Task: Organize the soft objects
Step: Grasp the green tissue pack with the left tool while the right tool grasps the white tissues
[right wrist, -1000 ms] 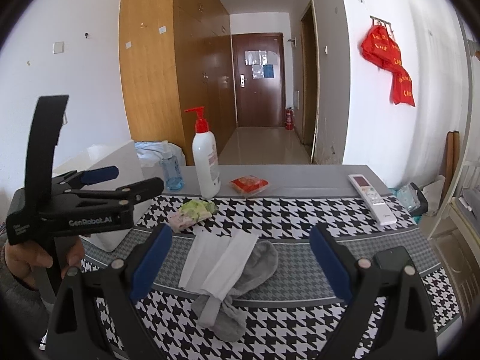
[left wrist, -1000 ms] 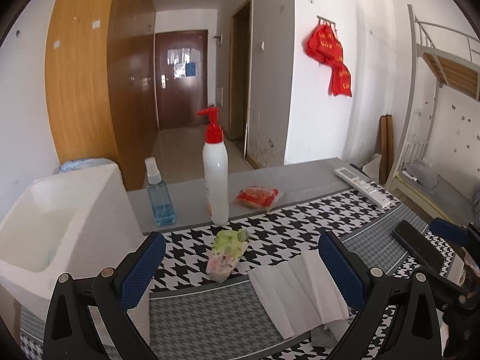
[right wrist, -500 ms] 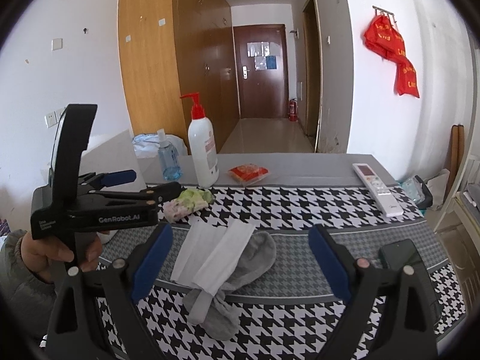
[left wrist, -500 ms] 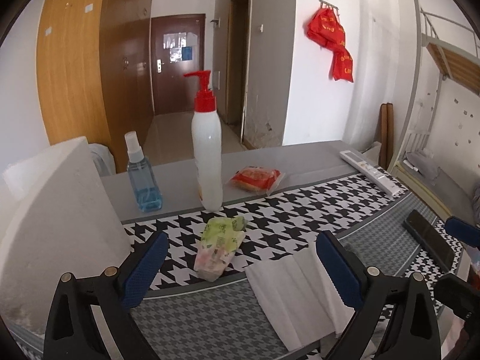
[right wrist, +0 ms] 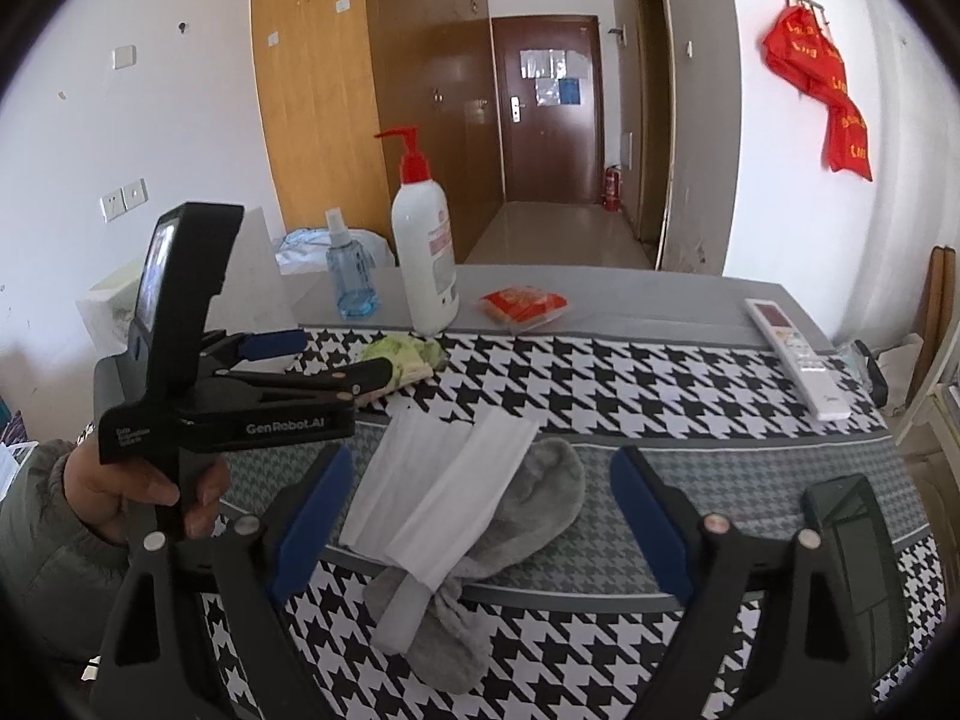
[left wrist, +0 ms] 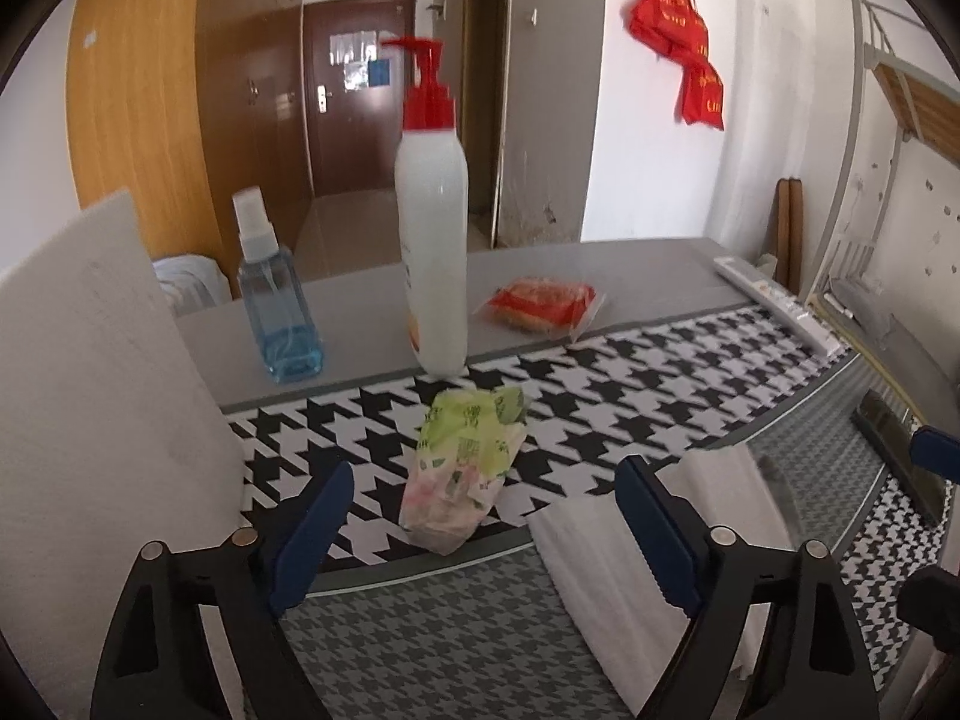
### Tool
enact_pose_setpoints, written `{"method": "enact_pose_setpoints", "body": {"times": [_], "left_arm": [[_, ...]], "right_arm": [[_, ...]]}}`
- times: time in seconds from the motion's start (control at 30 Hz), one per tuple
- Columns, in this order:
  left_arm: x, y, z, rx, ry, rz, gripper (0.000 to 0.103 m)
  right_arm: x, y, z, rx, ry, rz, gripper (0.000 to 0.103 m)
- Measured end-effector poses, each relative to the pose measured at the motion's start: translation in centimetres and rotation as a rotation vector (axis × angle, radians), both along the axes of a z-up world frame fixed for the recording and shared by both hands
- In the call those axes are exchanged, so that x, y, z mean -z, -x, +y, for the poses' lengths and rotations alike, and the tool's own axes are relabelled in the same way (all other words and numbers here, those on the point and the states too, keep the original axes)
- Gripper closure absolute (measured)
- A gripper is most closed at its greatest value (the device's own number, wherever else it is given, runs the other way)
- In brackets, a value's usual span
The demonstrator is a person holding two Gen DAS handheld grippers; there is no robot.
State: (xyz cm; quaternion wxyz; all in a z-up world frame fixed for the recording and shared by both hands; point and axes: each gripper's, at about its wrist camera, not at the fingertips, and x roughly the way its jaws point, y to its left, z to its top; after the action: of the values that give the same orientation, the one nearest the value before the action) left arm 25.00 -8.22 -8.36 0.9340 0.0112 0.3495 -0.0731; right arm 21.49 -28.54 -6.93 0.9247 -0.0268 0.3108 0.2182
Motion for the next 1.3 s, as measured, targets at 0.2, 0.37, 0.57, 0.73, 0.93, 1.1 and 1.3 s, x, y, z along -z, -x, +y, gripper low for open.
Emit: {"method": "enact_pose_setpoints", "body": {"times": [0.2, 0.37, 0.57, 0.73, 0.93, 1.1, 1.3], "left_arm": [[1.3, -1.0, 0.2, 0.005, 0.004, 0.049, 0.024], [1.8, -1.6, 0.5, -0.015, -0.043, 0.046, 0.029], [2.5, -2.3, 0.5, -0.009, -0.030, 0.082, 0.032], [3.2, -3.1, 0.4, -0.001, -0.019, 0.127, 0.043], [3.9, -3.7, 0.4, 0.001, -0.014, 0.165, 0.052], [4.0, -3.8, -0.2, 0.003, -0.044, 0.159, 0.066], [3.9, -3.8, -0.2, 0.000, -0.037, 0.154, 0.076]], "right_arm": [[0.7, -0.9, 0.3, -0.012, -0.003, 0.027, 0.013], [1.1, -1.3, 0.6, -0.031, -0.004, 0.044, 0.013], [1.8, -2.1, 1.2, -0.053, 0.006, 0.066, 0.013], [2.5, -2.8, 1.6, -0.078, 0.003, 0.097, 0.023], [3.3, -3.5, 1.4, -0.081, -0.015, 0.129, 0.026], [3.6, -3.8, 1.6, -0.087, -0.007, 0.148, 0.027], [4.5, -4.4, 1.9, -0.084, 0.010, 0.185, 0.040]]}}
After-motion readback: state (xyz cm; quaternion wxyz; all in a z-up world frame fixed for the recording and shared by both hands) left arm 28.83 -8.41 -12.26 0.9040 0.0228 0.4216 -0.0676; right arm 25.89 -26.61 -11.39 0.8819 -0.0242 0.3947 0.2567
